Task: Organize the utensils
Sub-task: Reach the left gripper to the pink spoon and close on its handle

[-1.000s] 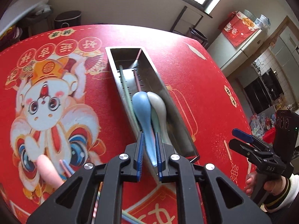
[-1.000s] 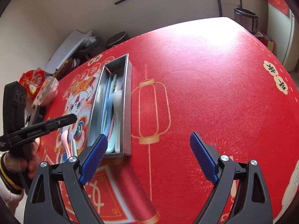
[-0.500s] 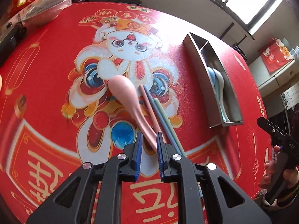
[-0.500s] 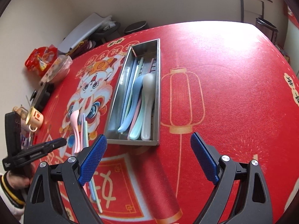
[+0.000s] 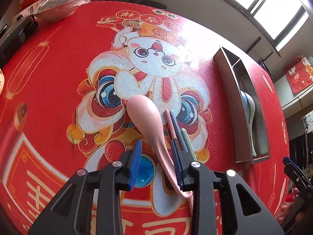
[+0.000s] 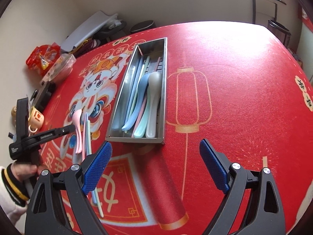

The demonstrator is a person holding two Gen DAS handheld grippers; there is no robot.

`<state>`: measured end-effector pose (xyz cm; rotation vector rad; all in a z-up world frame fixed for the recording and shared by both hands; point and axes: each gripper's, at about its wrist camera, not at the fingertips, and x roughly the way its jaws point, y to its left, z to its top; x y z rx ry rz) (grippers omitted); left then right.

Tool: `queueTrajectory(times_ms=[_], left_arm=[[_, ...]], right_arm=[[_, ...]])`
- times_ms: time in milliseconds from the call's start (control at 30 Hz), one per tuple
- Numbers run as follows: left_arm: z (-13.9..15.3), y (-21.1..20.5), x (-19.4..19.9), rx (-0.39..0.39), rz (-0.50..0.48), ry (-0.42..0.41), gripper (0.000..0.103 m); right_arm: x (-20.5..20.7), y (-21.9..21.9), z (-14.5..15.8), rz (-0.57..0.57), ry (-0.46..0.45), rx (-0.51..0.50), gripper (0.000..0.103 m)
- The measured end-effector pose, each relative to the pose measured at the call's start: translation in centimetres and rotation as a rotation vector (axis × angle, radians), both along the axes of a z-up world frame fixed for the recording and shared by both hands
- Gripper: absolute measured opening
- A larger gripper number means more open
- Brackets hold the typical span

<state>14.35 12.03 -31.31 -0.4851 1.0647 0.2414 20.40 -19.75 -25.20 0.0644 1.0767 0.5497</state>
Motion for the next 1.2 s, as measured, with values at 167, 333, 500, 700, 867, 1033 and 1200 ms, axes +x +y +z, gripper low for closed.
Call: queueTrajectory(times_ms=[167,333,500,700,867,1033,1200], left_arm=[[-0.6,0.1,1.3,0.023,0.0,0.019,0.031],[-0.8,-0.6,1.9,0.061,-0.033,0.022,0.03],[-0.9,-1.6,1.5,0.071,-0.094,0.022,0.014],[-1.0,-3.2,-0.4,0.076,-0.16,0.025,0.012],[-0.9,-4.2,-2.5,0.074,-0.193,0.027,0.011],[-1.0,-3.9,-4.6,0.02,-0.177,0.021,0.011],[-1.1,-3.8,-6.8,-0.017,-0.183,0.017,0.011]], right_arm=[[0.1,-0.7,-0.2,-0.02,0.005,-0.005,0.088],[0.0,-1.1,-0.3,-0.035,0.011,-0.005,0.088],[0.0,-0.9,-0.5,-0.034,0.018,-0.001,0.088],[-0.2,0.1,-0.5,-0.009,0.016,0.004,0.088],[-0.8,1.5,-0.6,0.039,0.015,-0.002,0.088],[-1.9,3.3,-0.7,0.104,0.019,-0.014,0.088],[-3.3,5.4,-1.3,0.179,0.048,-0.037,0.088]])
